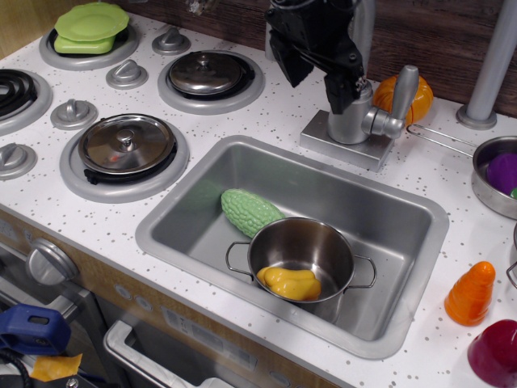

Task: Turn faucet front to left

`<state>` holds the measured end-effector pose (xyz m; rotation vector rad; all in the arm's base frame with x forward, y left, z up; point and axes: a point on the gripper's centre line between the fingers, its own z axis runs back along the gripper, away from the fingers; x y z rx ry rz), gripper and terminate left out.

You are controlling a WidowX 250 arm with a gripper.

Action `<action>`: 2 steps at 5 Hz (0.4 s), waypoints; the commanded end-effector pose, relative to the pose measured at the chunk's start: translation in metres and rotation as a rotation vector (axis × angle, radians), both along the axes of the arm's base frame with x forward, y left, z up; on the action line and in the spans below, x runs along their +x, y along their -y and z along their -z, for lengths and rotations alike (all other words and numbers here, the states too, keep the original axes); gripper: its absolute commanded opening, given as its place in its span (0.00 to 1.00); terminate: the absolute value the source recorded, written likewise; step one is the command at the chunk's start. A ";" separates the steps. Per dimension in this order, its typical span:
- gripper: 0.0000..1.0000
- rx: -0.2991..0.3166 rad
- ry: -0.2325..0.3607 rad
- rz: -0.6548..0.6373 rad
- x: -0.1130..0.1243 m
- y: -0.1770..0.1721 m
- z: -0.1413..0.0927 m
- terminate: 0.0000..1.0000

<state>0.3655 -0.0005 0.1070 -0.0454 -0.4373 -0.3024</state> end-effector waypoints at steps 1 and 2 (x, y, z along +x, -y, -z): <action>1.00 0.027 0.055 0.019 0.013 -0.013 -0.021 0.00; 1.00 0.028 0.053 0.037 0.017 -0.018 -0.022 0.00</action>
